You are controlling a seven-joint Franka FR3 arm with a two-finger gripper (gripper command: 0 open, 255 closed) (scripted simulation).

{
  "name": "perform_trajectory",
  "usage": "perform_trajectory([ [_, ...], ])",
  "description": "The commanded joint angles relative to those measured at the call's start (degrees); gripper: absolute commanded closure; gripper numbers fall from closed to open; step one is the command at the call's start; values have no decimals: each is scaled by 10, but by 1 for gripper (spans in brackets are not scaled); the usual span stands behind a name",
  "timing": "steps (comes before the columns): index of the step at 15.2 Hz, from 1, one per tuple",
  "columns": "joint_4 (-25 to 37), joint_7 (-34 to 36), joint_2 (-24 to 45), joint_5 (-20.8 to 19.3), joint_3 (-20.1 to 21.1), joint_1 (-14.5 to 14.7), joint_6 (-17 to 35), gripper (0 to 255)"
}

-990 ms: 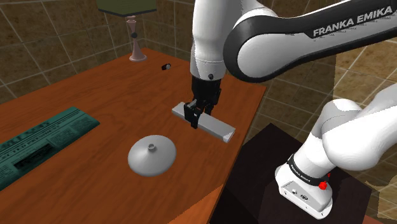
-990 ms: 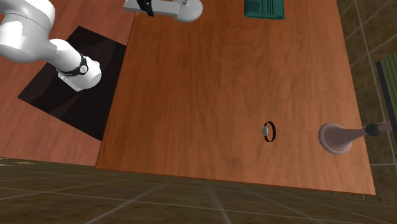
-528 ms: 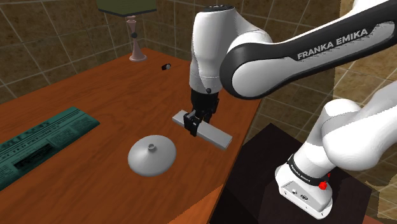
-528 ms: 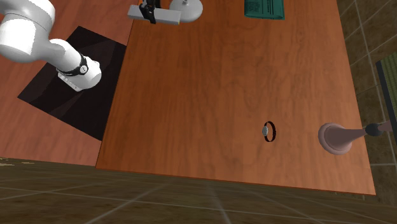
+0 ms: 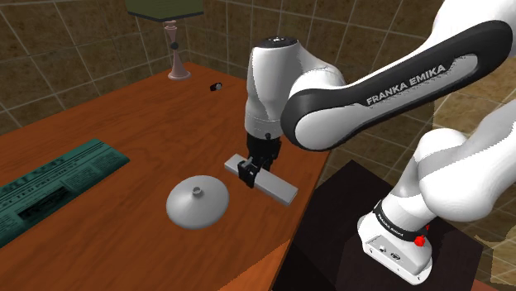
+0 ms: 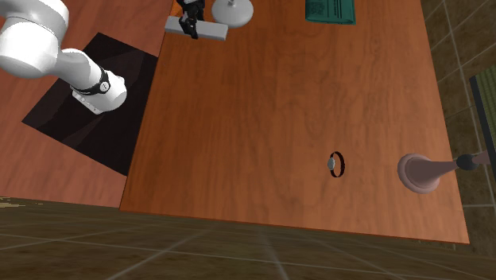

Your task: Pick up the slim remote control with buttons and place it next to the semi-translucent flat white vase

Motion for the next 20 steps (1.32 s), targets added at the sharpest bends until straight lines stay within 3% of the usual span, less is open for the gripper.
perform_trajectory([
  [1, -9, 0, 8, -1, 1, -1, 18, 255],
  [6, -29, 5, 40, -7, 9, -4, 68, 255],
  [14, -29, 5, 40, -7, 9, -3, 68, 255],
  [15, -29, 5, 40, -7, 9, -3, 68, 0],
  [20, -29, 5, 40, -7, 9, -3, 68, 0],
])
